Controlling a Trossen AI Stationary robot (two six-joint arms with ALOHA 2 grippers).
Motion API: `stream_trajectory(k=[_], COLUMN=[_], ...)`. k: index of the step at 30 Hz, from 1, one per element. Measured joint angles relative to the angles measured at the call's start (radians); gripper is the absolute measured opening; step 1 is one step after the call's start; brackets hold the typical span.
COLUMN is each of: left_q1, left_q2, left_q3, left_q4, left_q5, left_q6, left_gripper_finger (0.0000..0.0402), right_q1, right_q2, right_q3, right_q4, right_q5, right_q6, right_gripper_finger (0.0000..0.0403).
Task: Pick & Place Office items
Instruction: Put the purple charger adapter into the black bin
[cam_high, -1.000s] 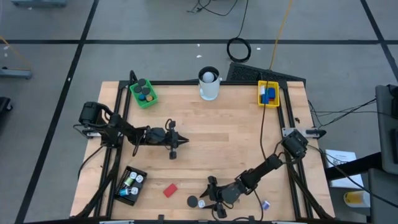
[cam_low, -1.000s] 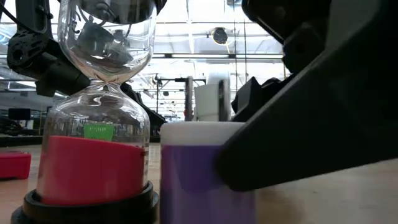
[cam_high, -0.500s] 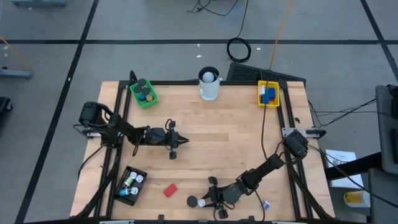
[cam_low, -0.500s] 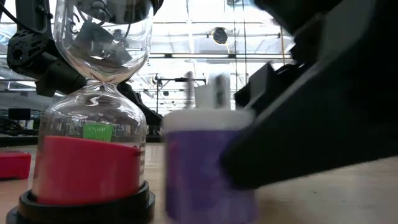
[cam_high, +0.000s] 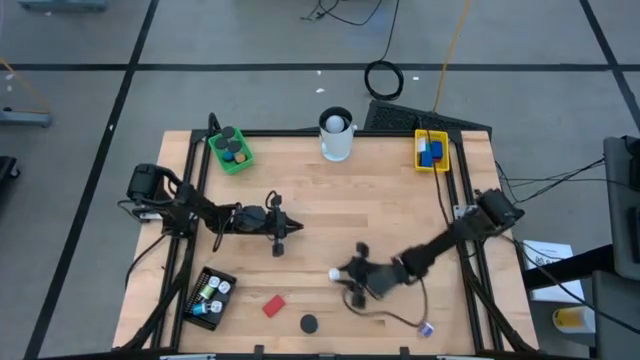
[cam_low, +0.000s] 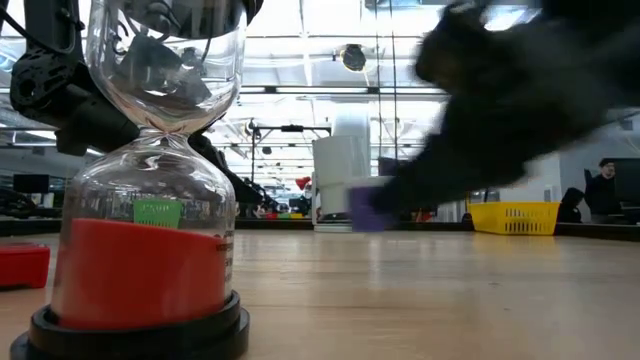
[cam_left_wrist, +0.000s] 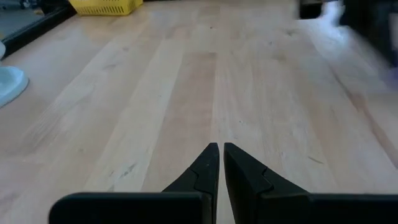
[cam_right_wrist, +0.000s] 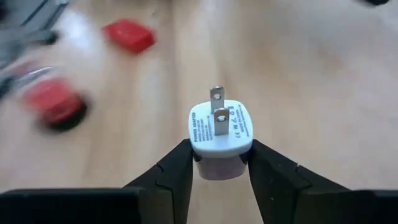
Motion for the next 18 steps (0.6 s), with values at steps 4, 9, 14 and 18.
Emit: stream_trajectory(k=[4,9,14,18], left_q1=[-0.014,-0.040,-0.079,-0.095], left_q2=[-0.025,-0.139,-0.258,-0.296], left_q3=[-0.016,-0.082,-0.158,-0.188], left_q4=[-0.005,-0.010,0.001,0.010], left_q5=[-0.008,-0.059,-0.113,-0.115], left_q6=[-0.015,-0.029,-0.053,-0.069], left_gripper_finger=[0.0033,0.0033,0.0032,0.0032], right_q1=[-0.136,-0.280,-0.340,-0.361], right_q2=[0.018,0.086,0.175,0.249], right_q3=[0.054,0.157,0.253,0.306], right_q4=[0.010,0.021,0.042,0.050], right_q5=[-0.107,-0.297,-0.414,-0.453], right_q6=[-0.105,-0.236,-0.310,-0.341], right_gripper_finger=[0.0128,0.0129,0.0129,0.0129])
